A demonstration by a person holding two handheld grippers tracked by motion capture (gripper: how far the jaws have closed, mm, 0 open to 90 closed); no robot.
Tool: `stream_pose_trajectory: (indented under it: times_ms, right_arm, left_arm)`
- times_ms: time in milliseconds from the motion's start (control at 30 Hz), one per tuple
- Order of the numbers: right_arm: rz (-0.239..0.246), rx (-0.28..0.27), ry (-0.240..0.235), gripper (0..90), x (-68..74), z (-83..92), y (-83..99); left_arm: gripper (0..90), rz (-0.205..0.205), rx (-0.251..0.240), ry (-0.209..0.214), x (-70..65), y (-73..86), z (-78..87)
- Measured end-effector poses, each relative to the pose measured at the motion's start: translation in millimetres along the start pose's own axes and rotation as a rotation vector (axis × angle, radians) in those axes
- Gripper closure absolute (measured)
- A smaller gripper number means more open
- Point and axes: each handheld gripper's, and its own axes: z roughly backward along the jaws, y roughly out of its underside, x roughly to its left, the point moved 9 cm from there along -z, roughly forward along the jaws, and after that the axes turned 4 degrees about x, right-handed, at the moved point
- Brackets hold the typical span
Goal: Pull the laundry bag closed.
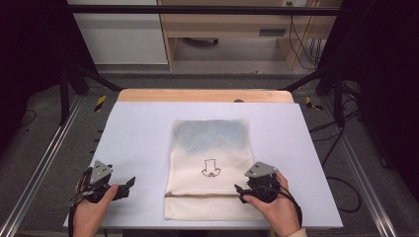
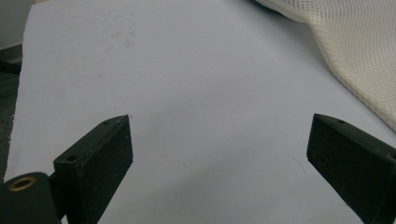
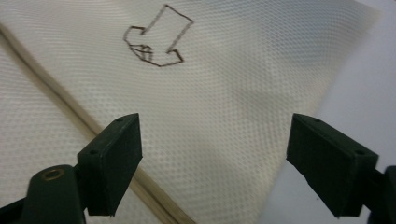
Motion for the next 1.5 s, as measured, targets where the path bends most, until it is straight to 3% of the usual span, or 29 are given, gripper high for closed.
stream_pose_trajectory:
  times_ms: [67,100,133,200,233,400,467,600,833,1000,1067,1100,1233,1367,1500]
  right_arm:
    - [0.047,0.013,-0.027,22.3,11.3,-1.2,-9.2]
    - [0.047,0.013,-0.027,22.3,11.3,-1.2,-9.2]
    - [0.102,0.03,-0.073,25.0,24.5,-2.2,-18.8]
    - [0.115,0.031,-0.089,25.0,28.5,-2.8,-21.8]
    - [0.149,0.044,-0.126,25.3,39.1,-5.0,-28.1]
    - [0.219,0.057,-0.147,28.3,53.3,-6.1,-40.6]
    - [0.278,0.075,-0.194,32.0,68.2,-10.0,-47.6]
    - [0.329,0.106,-0.198,32.9,77.4,-15.5,-51.8]
    - [0.373,0.097,-0.2,35.4,88.0,-19.8,-67.9]
    - [0.393,0.122,-0.229,27.1,95.7,-24.2,-73.5]
    - [0.396,0.125,-0.243,27.6,99.0,-25.1,-76.2]
    - [0.423,0.133,-0.245,33.4,101.2,-25.3,-79.4]
    - [0.454,0.146,-0.261,41.3,104.7,-25.6,-83.5]
    - [0.497,0.152,-0.315,53.3,119.0,-24.6,-91.6]
    - [0.533,0.181,-0.324,57.9,126.3,-25.7,-95.3]
  left_arm:
    - [6.8,-0.001,0.0,0.001,-1.1,-0.3,-0.6]
    - [6.8,-0.001,0.0,0.001,-1.1,-0.3,-0.6]
    - [6.8,-0.004,-0.001,0.0,-1.3,-1.0,-0.8]
    - [6.8,-0.006,0.0,-0.001,-1.4,-1.1,-0.7]
    - [6.6,-0.007,0.0,-0.004,-1.4,-1.1,-0.7]
    - [6.6,-0.005,0.007,-0.004,-1.0,-0.1,-1.7]
    - [6.6,0.002,0.004,-0.001,-0.4,-0.6,-2.7]
    - [6.6,0.01,0.003,-0.004,1.3,-0.4,-2.4]
    - [6.5,0.01,0.003,-0.001,1.4,-1.2,-3.0]
    - [6.6,0.017,0.01,0.001,2.5,-0.1,-3.3]
    - [6.5,0.017,0.011,0.0,3.4,-0.6,-3.0]
    - [6.5,0.015,0.012,-0.001,4.0,-0.7,-2.8]
    - [6.5,0.022,0.02,0.001,4.2,0.7,-3.9]
    - [6.5,0.021,0.019,0.002,4.2,0.6,-3.5]
    - [6.5,0.024,0.026,-0.001,5.0,1.5,-4.3]
